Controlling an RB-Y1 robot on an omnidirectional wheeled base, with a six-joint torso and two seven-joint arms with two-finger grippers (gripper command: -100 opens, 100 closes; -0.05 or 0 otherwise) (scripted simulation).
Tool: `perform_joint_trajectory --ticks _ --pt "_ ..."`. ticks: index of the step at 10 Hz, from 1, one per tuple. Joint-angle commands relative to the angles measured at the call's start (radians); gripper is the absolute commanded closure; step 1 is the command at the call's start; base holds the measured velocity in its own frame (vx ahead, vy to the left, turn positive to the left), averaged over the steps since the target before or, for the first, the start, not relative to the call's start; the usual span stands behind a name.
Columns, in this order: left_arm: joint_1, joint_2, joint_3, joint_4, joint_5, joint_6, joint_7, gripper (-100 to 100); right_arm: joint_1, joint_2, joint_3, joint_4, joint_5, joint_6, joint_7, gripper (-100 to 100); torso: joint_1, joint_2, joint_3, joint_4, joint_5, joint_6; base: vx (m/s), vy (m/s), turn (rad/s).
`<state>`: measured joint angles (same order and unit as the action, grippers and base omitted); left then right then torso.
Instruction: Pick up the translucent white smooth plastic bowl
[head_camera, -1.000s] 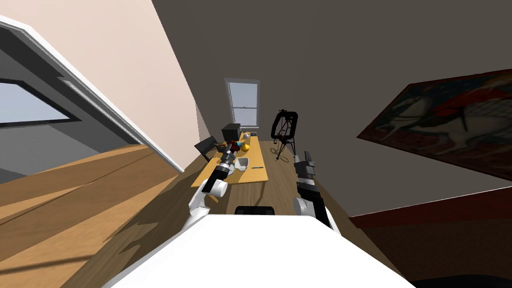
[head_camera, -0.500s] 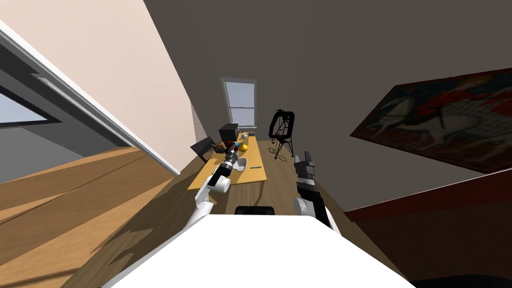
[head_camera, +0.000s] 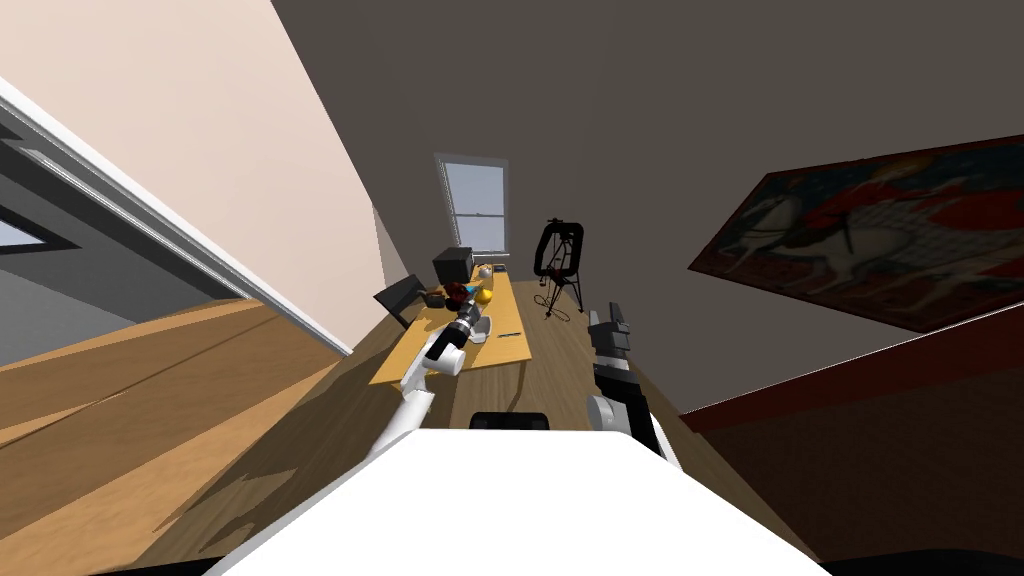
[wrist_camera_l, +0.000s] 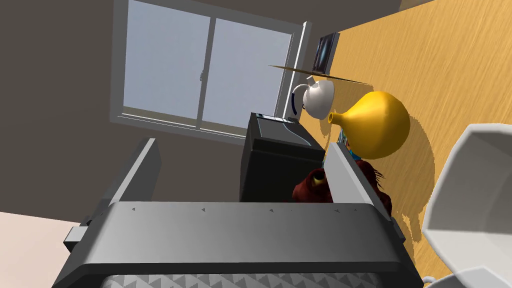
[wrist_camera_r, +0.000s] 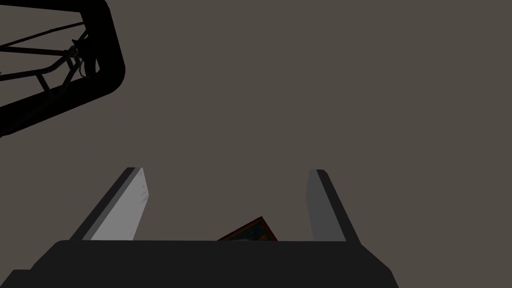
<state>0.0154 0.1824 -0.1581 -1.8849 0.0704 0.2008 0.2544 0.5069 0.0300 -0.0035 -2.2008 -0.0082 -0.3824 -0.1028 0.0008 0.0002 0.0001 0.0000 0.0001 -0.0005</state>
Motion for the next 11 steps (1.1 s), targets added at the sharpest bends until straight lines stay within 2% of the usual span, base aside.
perform_joint_trajectory --ticks 1,2,3,4,5,6,7,8,9,10,11 --pt "-0.007 -0.004 -0.005 0.008 0.0 0.043 0.003 -100 0.0 0.0 0.0 0.0 0.0 0.0 0.0 0 0.0 0.0 0.0 0.0 0.0 0.0 -0.005 0.015 -0.041" --pt "-0.037 -0.007 -0.01 0.04 0.004 0.072 0.012 -100 0.0 0.0 0.0 0.0 0.0 0.0 0.0 0 0.0 0.0 0.0 0.0 0.0 0.0 -0.005 0.017 -0.062" --pt "-0.037 -0.007 -0.01 0.04 0.004 0.096 0.012 -100 0.0 0.0 0.0 0.0 0.0 0.0 0.0 0 0.0 0.0 0.0 0.0 0.0 0.0 -0.004 0.017 -0.03" --pt "-0.067 -0.01 -0.014 0.073 0.009 0.126 0.021 -100 0.0 0.0 0.0 0.0 0.0 0.0 0.0 0 0.0 0.0 0.0 0.0 0.0 0.0 -0.007 0.019 -0.05" --pt "-0.067 -0.01 -0.014 0.073 0.009 0.151 0.021 -100 0.0 0.0 0.0 0.0 0.0 0.0 0.0 0 0.0 0.0 0.0 0.0 0.0 0.0 -0.006 0.02 -0.031" --pt "-0.096 -0.014 -0.018 0.107 0.014 0.178 0.031 -100 0.0 0.0 0.0 0.0 0.0 0.0 0.0 0 0.001 0.0 0.0 0.0 0.0 0.0 -0.003 0.024 -0.039" --pt "-0.096 -0.014 -0.018 0.107 0.014 0.205 0.031 -100 0.0 0.0 0.0 0.0 0.0 0.0 0.0 0 0.001 0.0 0.0 0.0 0.0 0.0 0.001 0.025 -0.025" --pt "-0.124 -0.019 -0.022 0.142 0.019 0.234 0.04 -100 0.0 0.0 0.0 0.0 0.0 0.0 0.0 0 0.001 0.0 0.0 0.0 0.0 -0.001 -0.002 0.036 -0.029" --pt "-0.124 -0.019 -0.022 0.142 0.019 0.26 0.04 -100 0.0 0.0 0.0 0.0 0.0 0.0 0.0 0 0.002 0.0 0.0 0.0 0.0 0.0 -0.003 0.029 -0.023" --pt "-0.151 -0.023 -0.025 0.176 0.024 0.29 0.05 -100 0.0 0.0 0.0 0.0 0.0 0.0 0.0 0 0.001 0.0 0.0 0.0 0.0 -0.001 -0.006 0.031 -0.021" --pt "-0.151 -0.023 -0.025 0.176 0.024 0.313 0.05 -100 0.0 0.0 0.0 0.0 0.0 0.0 0.0 0 0.001 0.0 0.0 0.0 0.0 0.0 -0.002 0.031 -0.015"
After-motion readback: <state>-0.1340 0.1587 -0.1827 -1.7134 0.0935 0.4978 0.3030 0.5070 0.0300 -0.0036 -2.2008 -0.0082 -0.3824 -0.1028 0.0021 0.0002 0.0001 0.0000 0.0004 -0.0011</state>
